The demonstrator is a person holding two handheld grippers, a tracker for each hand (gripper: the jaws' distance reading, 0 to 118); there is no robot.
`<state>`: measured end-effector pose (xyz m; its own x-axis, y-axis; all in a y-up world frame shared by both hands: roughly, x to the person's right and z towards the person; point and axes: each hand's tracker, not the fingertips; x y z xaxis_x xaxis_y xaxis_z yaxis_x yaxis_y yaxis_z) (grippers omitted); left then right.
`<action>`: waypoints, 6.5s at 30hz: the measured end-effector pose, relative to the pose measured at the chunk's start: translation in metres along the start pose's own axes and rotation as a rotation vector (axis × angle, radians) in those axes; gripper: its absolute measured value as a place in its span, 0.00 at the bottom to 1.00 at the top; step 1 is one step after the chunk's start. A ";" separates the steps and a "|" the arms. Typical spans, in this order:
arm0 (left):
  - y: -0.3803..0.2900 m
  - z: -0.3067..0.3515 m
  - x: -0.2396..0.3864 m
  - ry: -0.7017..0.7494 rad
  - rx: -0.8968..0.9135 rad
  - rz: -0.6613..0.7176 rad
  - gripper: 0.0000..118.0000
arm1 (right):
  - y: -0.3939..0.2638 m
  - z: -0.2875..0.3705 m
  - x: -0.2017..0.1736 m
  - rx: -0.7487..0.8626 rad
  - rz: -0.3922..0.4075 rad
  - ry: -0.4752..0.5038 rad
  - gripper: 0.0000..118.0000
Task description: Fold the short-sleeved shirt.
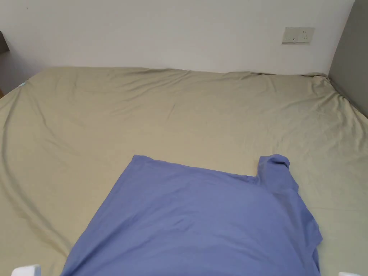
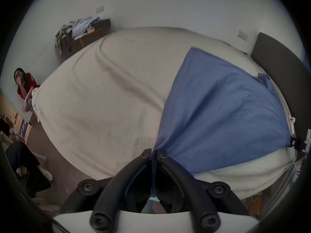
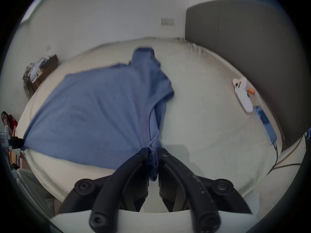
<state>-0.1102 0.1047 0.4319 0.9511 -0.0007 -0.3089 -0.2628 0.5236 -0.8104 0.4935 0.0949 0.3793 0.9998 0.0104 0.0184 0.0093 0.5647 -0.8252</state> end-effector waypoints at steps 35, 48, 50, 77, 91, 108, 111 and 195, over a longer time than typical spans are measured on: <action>0.135 0.119 0.168 -0.275 0.809 -0.150 0.00 | 0.134 0.170 -0.074 0.879 0.086 -0.082 0.01; 0.309 -0.051 0.171 -0.303 0.380 -0.226 0.00 | 0.200 0.085 -0.063 0.804 0.077 -0.141 0.01; 0.330 -0.085 0.173 -0.266 0.316 -0.209 0.02 | 0.211 0.068 -0.060 0.781 0.072 -0.153 0.01; 0.337 -0.129 0.210 -0.240 0.234 -0.276 0.02 | 0.273 -0.170 0.008 0.059 -0.069 -0.081 0.95; 0.324 -0.049 0.173 -0.264 0.333 -0.226 0.02 | 0.271 -0.123 -0.033 0.203 0.186 -0.097 0.04; 0.443 0.191 0.120 -0.144 0.903 -0.110 0.02 | 0.448 0.180 -0.074 0.969 0.189 -0.078 0.05; 0.465 0.226 0.119 -0.122 0.998 -0.084 0.02 | 0.471 0.217 -0.078 1.025 0.122 -0.002 0.05; 0.086 0.140 0.082 -0.196 0.818 -0.079 0.90 | 0.101 0.167 -0.073 0.776 0.036 0.019 1.00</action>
<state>-0.0318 0.2688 0.4069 0.9926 0.0450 -0.1128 -0.0657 0.9802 -0.1867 0.4182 0.2896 0.3888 0.9994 0.0298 -0.0168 -0.0325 0.9806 -0.1935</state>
